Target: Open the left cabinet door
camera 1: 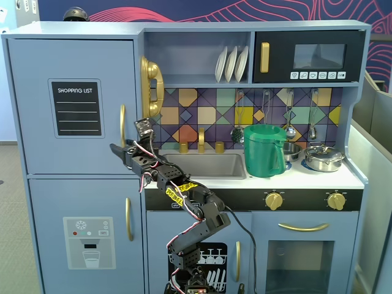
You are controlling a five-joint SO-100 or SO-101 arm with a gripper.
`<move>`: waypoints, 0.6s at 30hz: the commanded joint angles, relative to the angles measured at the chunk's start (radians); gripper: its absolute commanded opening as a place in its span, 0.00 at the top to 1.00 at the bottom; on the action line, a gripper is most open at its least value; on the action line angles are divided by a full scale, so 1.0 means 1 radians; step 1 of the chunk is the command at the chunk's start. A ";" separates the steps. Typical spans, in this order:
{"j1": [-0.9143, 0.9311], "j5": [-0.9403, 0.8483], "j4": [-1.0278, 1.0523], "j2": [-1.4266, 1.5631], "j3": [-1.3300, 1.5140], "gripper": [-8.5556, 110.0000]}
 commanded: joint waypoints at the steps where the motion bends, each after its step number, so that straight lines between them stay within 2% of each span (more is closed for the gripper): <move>1: -0.048 -0.040 -0.046 -0.017 -0.089 0.82; 8: -0.166 -0.196 -0.067 0.018 -0.046 0.82; 18: -0.370 -0.474 -0.166 0.209 0.199 0.82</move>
